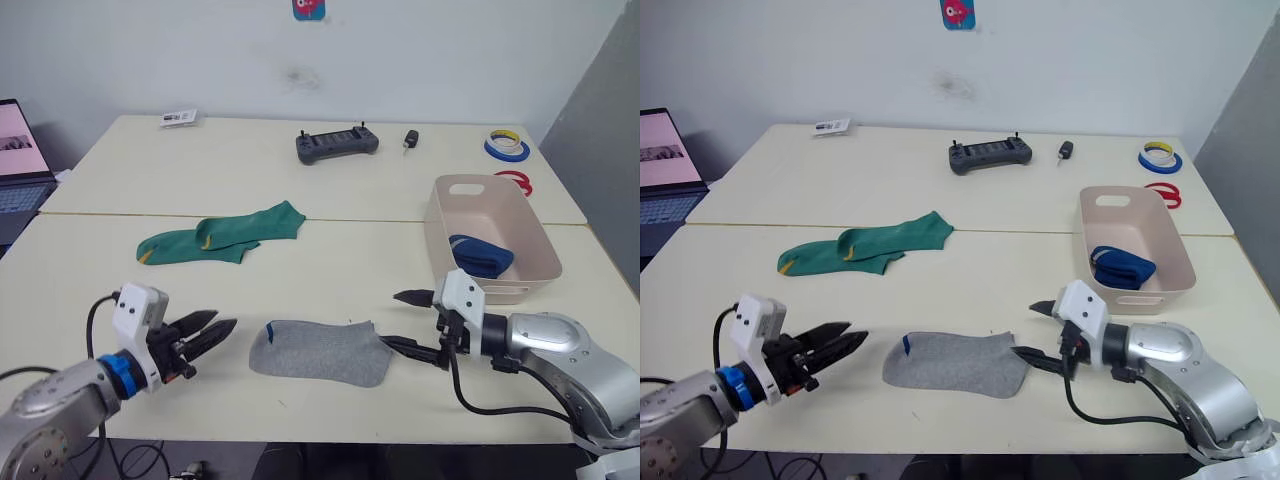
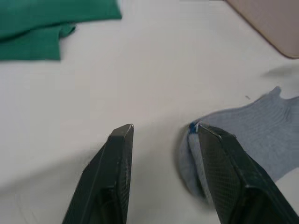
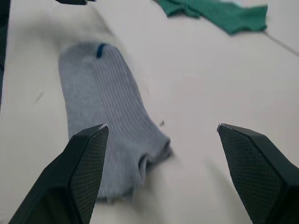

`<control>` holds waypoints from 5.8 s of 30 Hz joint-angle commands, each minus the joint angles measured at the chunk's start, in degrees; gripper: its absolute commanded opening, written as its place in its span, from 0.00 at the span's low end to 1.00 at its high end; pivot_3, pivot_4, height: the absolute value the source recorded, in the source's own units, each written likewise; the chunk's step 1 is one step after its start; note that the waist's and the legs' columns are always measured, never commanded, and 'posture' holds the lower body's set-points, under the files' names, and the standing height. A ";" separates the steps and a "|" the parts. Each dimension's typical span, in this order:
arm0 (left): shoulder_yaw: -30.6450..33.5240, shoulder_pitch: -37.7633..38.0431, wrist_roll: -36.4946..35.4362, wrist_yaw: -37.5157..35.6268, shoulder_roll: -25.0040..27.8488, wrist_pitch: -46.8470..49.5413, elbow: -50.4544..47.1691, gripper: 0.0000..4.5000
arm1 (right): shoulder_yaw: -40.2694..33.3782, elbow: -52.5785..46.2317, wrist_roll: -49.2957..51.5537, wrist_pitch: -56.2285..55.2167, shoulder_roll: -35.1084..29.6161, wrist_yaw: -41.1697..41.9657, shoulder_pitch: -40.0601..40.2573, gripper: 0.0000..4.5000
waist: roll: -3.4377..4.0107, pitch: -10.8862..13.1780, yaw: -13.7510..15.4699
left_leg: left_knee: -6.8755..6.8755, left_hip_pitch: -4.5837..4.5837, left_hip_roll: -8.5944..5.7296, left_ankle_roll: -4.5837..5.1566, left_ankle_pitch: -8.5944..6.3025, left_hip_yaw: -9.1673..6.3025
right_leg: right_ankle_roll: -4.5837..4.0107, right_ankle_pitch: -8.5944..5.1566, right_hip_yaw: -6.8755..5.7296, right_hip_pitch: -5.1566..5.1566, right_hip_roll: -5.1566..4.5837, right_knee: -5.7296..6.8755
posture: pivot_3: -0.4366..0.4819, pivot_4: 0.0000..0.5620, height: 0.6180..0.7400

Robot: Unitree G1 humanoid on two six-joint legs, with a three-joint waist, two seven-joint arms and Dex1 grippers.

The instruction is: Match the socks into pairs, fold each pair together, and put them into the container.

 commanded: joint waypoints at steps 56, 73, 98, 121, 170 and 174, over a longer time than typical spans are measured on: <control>-28.89 -13.65 31.61 -19.78 1.19 -33.42 16.95 0.00 | 4.30 -0.37 -3.92 -1.74 -3.55 6.07 4.87 0.01 | 0.16 -0.04 0.05 | 0.02 0.06 0.02 0.02 0.00 -0.10 | 0.00 0.01 -0.11 0.07 -0.01 0.14 | 0.48 0.27 1.00; -35.03 -17.81 34.49 -21.88 -1.16 -33.13 18.56 0.00 | 3.90 -0.99 -2.61 12.04 5.52 -12.11 8.92 0.74 | 0.15 -0.03 0.01 | 0.00 -0.01 0.01 0.02 0.00 -0.08 | 0.00 0.00 -0.07 -0.03 0.06 0.15 | 0.48 0.27 1.00; -30.43 -17.61 31.03 -20.36 -2.03 -29.66 14.72 0.00 | 6.23 3.18 -8.55 2.03 1.92 -7.77 5.26 0.01 | 0.11 -0.08 0.00 | 0.03 0.04 0.02 0.02 0.00 -0.09 | 0.00 0.01 -0.08 0.02 0.05 0.15 | 0.48 0.27 1.00; -43.93 -29.49 40.20 -17.00 -12.54 -27.32 26.98 0.00 | -0.79 -0.26 -0.19 8.15 -4.29 1.54 -3.66 0.01 | 0.13 -0.09 0.07 | 0.09 0.01 -0.05 0.03 0.01 -0.10 | -0.01 0.01 -0.10 0.06 0.08 0.17 | 0.48 0.27 1.00; -30.82 -20.42 30.95 -17.66 -4.96 -21.72 18.33 0.00 | 11.89 8.23 6.08 24.03 18.13 -9.01 -14.15 0.45 | 0.15 -0.09 -0.06 | 0.06 -0.01 0.02 0.03 0.01 -0.13 | -0.01 0.01 -0.11 -0.05 0.04 0.20 | 0.48 0.27 1.00; -26.33 -19.23 28.30 -17.10 -3.75 -19.21 16.49 0.00 | 8.89 3.65 8.08 23.69 14.24 -7.30 -14.26 0.76 | 0.16 -0.08 -0.05 | 0.06 -0.03 0.02 0.04 0.01 -0.14 | -0.01 0.01 -0.11 -0.06 0.02 0.20 | 0.48 0.27 1.00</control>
